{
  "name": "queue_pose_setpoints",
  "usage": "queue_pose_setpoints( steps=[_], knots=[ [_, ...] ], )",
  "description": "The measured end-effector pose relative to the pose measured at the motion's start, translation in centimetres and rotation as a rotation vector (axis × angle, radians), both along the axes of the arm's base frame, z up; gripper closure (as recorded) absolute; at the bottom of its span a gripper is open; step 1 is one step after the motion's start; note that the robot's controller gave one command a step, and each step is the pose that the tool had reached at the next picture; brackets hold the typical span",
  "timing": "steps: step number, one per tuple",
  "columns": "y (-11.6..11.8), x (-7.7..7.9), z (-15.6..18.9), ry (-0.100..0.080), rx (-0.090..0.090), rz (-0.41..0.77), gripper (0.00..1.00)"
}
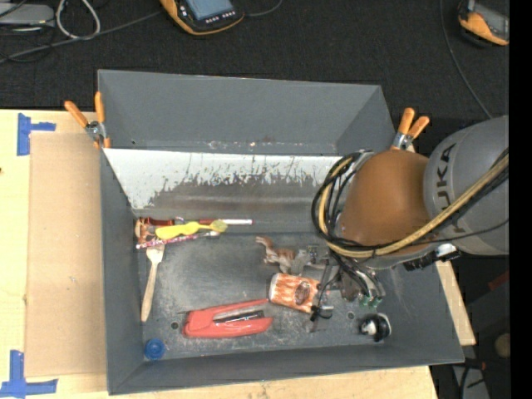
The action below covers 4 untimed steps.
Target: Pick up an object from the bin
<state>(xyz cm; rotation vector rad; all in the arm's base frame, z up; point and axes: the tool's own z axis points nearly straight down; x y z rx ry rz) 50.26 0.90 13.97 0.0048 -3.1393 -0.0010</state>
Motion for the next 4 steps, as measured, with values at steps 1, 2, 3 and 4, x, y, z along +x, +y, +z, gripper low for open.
queue_pose_setpoints(
  steps=[1, 2, 3, 4],
  knots=[
    [-4.4, 2.3, -5.6, -0.003, 0.001, 0.042, 0.0],
    [-4.7, 1.8, -7.0, -0.005, 0.002, 0.062, 1.0],
    [-4.7, 1.8, -7.0, -0.005, 0.002, 0.062, 1.0],
    [-2.4, 1.2, -4.8, -0.003, 0.002, 0.152, 1.0]
  ],
)
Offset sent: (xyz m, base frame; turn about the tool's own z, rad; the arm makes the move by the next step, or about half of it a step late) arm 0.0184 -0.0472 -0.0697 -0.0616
